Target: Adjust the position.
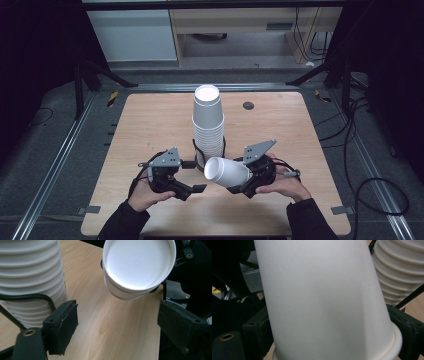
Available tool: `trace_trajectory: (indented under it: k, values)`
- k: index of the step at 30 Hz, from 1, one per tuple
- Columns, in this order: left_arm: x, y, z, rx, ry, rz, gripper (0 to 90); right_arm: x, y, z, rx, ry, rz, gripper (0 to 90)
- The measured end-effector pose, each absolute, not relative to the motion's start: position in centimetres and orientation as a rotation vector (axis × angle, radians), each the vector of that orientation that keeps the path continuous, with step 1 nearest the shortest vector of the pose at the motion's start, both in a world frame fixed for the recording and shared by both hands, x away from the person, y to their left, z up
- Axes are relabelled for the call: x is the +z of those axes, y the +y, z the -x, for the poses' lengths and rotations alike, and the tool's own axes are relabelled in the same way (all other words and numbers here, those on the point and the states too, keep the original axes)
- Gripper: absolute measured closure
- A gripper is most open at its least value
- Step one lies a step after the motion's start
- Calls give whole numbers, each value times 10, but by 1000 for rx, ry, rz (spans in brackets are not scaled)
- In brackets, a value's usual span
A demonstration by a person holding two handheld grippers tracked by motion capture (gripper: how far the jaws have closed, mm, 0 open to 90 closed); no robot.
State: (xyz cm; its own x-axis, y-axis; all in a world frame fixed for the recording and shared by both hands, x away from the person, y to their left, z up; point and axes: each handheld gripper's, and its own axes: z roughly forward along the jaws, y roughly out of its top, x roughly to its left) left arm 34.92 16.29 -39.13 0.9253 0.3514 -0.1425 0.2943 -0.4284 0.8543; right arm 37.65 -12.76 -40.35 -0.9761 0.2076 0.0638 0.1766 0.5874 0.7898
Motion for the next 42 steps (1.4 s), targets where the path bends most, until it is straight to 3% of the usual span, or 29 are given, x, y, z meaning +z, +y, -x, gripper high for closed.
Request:
trace_trajectory:
  k: [18,42]
  values:
    - [-391,152,-350,53,439,-2069,138,-394,-115,-378,1172,2810,-257,99]
    - [-398,135,-352,57,420,-2125,136,-407,-88,-376,995,2900,-188,100]
